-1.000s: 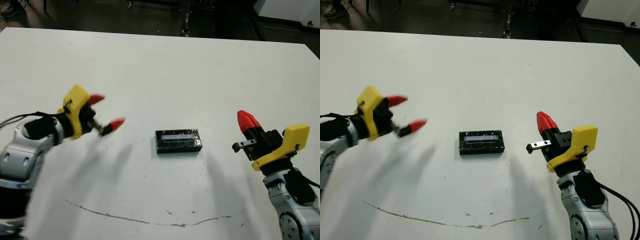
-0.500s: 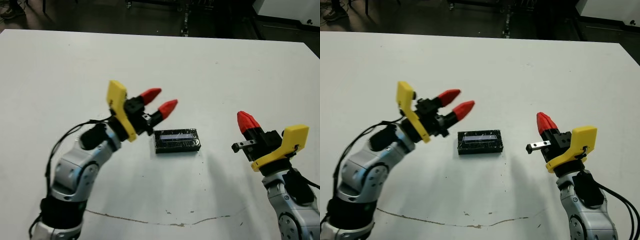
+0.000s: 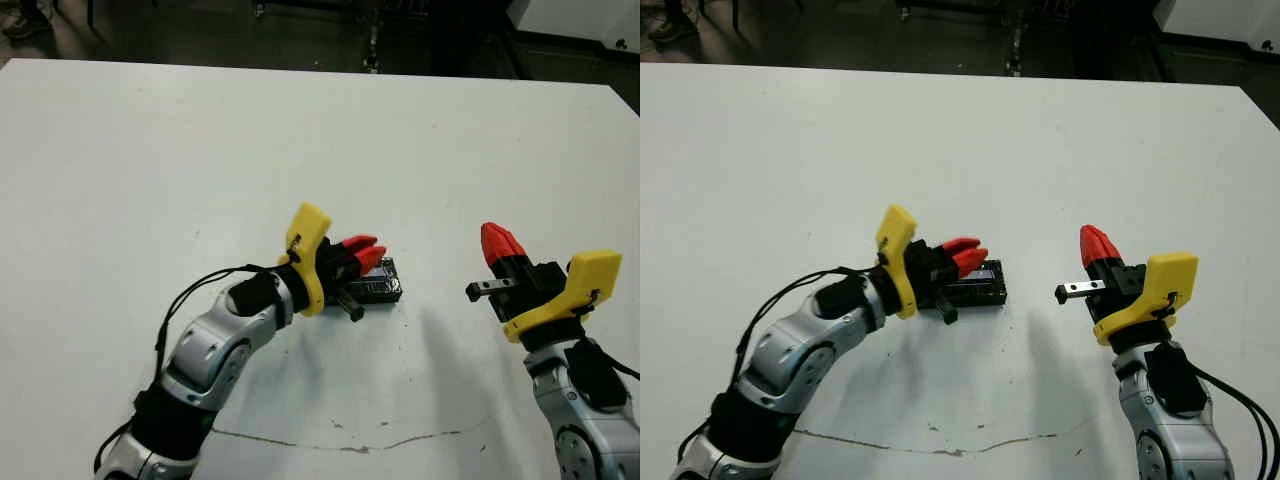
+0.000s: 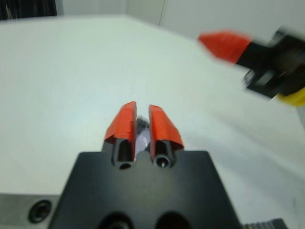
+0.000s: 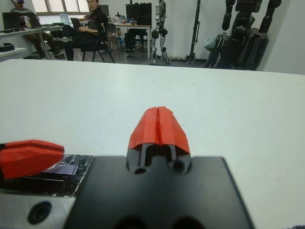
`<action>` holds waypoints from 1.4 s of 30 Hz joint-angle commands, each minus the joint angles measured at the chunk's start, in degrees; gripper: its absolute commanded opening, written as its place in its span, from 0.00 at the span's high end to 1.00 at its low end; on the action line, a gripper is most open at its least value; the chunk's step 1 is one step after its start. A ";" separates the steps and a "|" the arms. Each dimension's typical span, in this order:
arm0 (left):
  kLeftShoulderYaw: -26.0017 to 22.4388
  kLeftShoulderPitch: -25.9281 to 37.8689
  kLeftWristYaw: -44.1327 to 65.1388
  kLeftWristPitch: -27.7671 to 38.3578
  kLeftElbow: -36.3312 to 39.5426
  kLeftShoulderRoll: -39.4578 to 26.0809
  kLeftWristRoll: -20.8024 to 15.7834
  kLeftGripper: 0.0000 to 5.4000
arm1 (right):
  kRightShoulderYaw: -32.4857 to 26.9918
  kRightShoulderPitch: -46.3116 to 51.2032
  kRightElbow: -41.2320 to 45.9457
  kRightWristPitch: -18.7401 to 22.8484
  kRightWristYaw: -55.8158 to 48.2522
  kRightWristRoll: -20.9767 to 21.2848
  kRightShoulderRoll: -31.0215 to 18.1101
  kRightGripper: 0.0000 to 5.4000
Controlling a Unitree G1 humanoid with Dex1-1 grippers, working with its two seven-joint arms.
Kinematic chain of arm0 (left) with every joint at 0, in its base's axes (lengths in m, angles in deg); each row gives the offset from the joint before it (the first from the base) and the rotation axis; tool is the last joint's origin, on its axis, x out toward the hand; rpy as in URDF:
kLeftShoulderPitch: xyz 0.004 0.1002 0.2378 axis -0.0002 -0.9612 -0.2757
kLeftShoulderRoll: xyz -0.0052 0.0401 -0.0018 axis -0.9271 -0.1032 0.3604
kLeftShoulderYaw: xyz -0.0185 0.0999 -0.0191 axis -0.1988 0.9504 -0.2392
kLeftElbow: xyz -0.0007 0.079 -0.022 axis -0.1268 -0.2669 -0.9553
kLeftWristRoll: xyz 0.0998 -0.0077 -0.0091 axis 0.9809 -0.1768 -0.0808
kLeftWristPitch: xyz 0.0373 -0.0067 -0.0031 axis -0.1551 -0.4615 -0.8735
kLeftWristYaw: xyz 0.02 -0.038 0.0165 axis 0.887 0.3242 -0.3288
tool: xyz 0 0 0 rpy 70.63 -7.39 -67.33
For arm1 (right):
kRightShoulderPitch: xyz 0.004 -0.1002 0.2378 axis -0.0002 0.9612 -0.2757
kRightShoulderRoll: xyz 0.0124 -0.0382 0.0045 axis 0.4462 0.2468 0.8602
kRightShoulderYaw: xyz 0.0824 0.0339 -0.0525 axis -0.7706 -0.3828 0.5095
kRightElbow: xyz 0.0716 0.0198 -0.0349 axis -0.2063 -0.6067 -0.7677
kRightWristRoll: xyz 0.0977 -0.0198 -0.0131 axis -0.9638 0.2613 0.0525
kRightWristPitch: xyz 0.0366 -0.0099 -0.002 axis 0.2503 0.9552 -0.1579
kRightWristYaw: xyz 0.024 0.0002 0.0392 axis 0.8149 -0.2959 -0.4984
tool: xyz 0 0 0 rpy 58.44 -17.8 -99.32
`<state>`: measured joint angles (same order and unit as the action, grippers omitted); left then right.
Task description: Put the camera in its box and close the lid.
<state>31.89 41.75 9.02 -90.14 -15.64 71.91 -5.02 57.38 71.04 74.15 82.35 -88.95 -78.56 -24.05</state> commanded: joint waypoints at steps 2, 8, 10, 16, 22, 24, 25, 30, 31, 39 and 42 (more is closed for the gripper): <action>3.45 -0.45 1.15 0.65 -7.14 -1.06 4.56 1.00 | -0.33 0.37 -0.13 0.09 -0.12 0.49 -0.58 1.00; 5.77 -0.37 1.86 -2.09 -10.16 -1.26 7.88 1.00 | -0.23 0.37 0.07 0.44 -0.13 0.44 -0.35 1.00; 5.52 -0.62 1.70 -4.42 -10.62 -0.70 7.76 1.00 | -0.22 0.38 0.15 0.57 -0.12 0.40 -0.35 1.00; 5.47 -1.24 3.14 -7.04 -10.12 -1.36 7.17 1.00 | -0.07 0.40 0.15 0.22 -0.64 0.32 -0.50 1.00; 3.55 -2.87 3.93 -9.81 -1.93 -2.96 4.93 1.00 | -0.06 0.41 0.63 1.04 -0.46 -0.29 -0.35 1.00; 2.04 -3.94 4.18 -11.20 3.26 -4.14 3.51 1.00 | 0.07 0.35 0.46 0.34 -0.68 -0.03 -0.42 1.00; 0.85 -4.41 4.70 -11.87 5.75 -4.80 2.27 1.00 | 0.12 0.31 0.32 -0.02 -0.82 0.11 -0.46 1.00; -7.13 -6.21 7.09 -13.20 15.52 -7.90 -4.82 1.00 | 0.24 0.00 -0.27 -0.77 -0.97 -0.20 0.13 1.00; -9.60 -6.59 7.23 -12.89 17.19 -8.35 -6.43 1.00 | 0.33 -0.12 -0.40 -0.85 -0.91 -0.24 0.33 1.00; -27.18 -10.36 2.38 4.86 17.51 -9.09 -7.71 1.00 | 1.14 -0.81 -1.20 -1.66 1.39 1.57 1.88 1.00; -31.12 -12.49 0.13 9.77 15.77 -8.91 -7.51 1.00 | 1.20 -0.88 -1.90 -2.31 2.11 2.55 2.46 1.00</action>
<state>2.32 31.02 10.17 -82.27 1.51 62.79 -13.13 58.81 70.31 72.91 80.67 -87.52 -76.64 -21.64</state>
